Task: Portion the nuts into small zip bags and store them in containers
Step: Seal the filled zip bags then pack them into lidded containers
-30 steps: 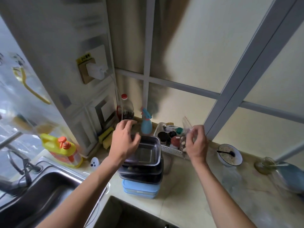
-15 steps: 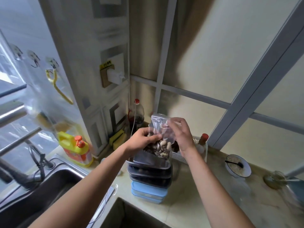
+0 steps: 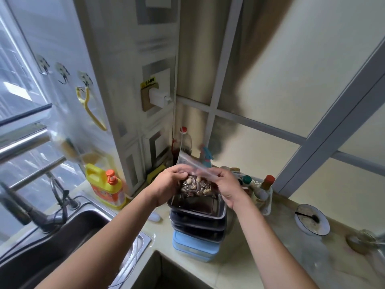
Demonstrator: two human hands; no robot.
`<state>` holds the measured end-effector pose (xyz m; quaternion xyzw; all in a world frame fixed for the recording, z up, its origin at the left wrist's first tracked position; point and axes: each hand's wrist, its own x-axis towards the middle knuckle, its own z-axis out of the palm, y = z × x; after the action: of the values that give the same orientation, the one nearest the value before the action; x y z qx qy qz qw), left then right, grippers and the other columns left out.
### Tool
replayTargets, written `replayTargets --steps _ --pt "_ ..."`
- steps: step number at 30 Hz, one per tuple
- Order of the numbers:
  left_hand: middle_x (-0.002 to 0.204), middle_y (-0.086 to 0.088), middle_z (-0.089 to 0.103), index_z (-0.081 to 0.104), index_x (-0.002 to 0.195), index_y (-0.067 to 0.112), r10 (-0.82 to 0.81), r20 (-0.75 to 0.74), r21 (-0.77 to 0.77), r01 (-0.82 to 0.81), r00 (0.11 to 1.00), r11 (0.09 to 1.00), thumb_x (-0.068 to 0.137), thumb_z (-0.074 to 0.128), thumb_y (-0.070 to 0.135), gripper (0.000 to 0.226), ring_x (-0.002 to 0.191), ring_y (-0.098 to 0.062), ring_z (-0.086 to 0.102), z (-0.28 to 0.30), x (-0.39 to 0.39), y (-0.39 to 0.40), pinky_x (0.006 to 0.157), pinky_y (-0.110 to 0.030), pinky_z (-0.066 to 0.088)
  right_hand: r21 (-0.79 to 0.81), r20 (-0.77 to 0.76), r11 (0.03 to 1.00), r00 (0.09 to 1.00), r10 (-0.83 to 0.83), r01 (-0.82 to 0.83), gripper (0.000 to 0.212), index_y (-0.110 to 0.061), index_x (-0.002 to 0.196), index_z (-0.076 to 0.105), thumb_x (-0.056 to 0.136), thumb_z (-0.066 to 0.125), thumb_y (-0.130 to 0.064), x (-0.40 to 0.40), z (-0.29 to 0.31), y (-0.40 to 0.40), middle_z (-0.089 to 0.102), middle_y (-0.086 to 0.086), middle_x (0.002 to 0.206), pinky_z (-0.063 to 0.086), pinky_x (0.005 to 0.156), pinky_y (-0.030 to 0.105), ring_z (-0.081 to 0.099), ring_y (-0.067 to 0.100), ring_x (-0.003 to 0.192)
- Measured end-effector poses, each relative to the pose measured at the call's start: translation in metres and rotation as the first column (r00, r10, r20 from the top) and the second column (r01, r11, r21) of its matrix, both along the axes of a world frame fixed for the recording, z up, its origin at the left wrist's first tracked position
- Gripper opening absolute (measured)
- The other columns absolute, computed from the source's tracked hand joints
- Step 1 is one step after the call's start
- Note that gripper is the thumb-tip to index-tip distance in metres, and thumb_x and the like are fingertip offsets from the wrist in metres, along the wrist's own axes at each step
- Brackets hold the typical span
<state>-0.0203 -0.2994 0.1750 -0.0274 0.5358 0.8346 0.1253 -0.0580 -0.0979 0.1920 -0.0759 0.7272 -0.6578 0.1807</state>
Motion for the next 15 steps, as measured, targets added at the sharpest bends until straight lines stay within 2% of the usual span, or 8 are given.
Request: replayTargets --steps 2,4,5,7,9,11,13,15 --pt "0.124 -0.021 0.067 0.072 0.1 -0.003 0.0 0.029 0.032 -0.001 1.0 0.999 0.076 0.063 0.005 0.027 0.111 -0.038 0.064 -0.002 -0.001 -0.002 0.093 -0.044 0.053 -0.059 0.021 0.997 0.998 -0.051 0.053 0.032 -0.012 0.077 0.079 0.092 0.058 0.005 0.001 -0.002 -0.003 0.078 0.004 0.108 0.045 0.11 0.042 0.067 0.018 0.114" --pt "0.132 -0.022 0.062 0.066 0.09 -0.006 -0.03 0.087 0.083 0.023 0.996 0.996 0.074 0.057 0.013 0.026 0.112 -0.044 0.061 -0.004 -0.002 -0.006 0.081 -0.039 0.055 -0.093 0.057 0.989 0.993 -0.108 0.113 0.045 -0.016 0.062 0.074 0.09 0.052 0.012 0.001 -0.007 -0.006 0.077 0.007 0.108 0.046 0.11 0.05 0.068 0.022 0.113" --pt "0.128 -0.021 0.064 0.063 0.081 -0.001 -0.045 0.104 0.093 0.036 0.994 0.995 0.079 0.049 0.018 0.024 0.105 -0.042 0.061 -0.003 -0.001 -0.007 0.075 -0.037 0.054 -0.102 0.067 0.985 0.989 -0.131 0.138 0.049 -0.016 0.057 0.071 0.088 0.051 0.014 0.001 -0.01 -0.007 0.077 0.009 0.107 0.046 0.11 0.051 0.068 0.024 0.113" --pt "0.104 -0.014 0.068 0.057 0.075 0.008 -0.081 0.148 0.04 0.076 0.986 0.996 0.092 0.039 0.032 0.035 0.086 -0.031 0.062 0.002 0.0 -0.009 0.069 -0.034 0.05 -0.104 0.084 0.979 0.982 -0.167 0.175 0.052 -0.017 0.053 0.067 0.087 0.048 0.017 0.001 -0.015 -0.009 0.077 0.01 0.104 0.046 0.11 0.051 0.068 0.027 0.111" --pt "0.088 -0.008 0.066 0.057 0.077 0.013 -0.117 0.135 -0.098 0.13 0.984 0.987 0.096 0.055 0.041 0.034 0.079 -0.023 0.064 0.006 0.002 -0.006 0.07 -0.034 0.051 -0.106 0.095 0.976 0.979 -0.183 0.192 0.053 -0.018 0.052 0.067 0.087 0.046 0.016 0.0 -0.021 -0.009 0.078 0.009 0.103 0.046 0.11 0.052 0.068 0.029 0.112" --pt "0.089 -0.011 0.065 0.056 0.081 0.015 -0.143 0.051 -0.234 0.151 0.988 0.96 0.085 0.078 0.024 0.024 0.082 -0.023 0.066 0.002 0.002 -0.004 0.072 -0.033 0.054 -0.118 0.134 0.975 0.976 -0.172 0.188 0.052 -0.018 0.055 0.069 0.089 0.044 0.012 0.0 -0.025 -0.008 0.078 0.01 0.104 0.049 0.107 0.054 0.067 0.033 0.113" --pt "0.09 -0.014 0.063 0.053 0.087 0.013 -0.134 0.004 -0.303 0.129 0.991 0.944 0.077 0.084 0.011 0.033 0.084 -0.024 0.067 -0.002 0.0 -0.005 0.072 -0.032 0.057 -0.135 0.18 0.975 0.972 -0.148 0.174 0.044 -0.015 0.063 0.072 0.088 0.042 0.005 0.002 -0.022 -0.004 0.076 0.013 0.106 0.056 0.097 0.049 0.067 0.035 0.111" --pt "0.094 -0.014 0.064 0.052 0.095 0.012 -0.114 -0.018 -0.369 0.1 0.993 0.924 0.075 0.086 0.01 0.039 0.085 -0.023 0.068 -0.003 0.001 -0.005 0.072 -0.034 0.058 -0.086 0.185 0.982 0.971 -0.15 0.168 0.035 -0.014 0.077 0.075 0.09 0.043 -0.006 0.005 -0.014 -0.002 0.076 0.013 0.106 0.056 0.083 0.04 0.069 0.03 0.103"
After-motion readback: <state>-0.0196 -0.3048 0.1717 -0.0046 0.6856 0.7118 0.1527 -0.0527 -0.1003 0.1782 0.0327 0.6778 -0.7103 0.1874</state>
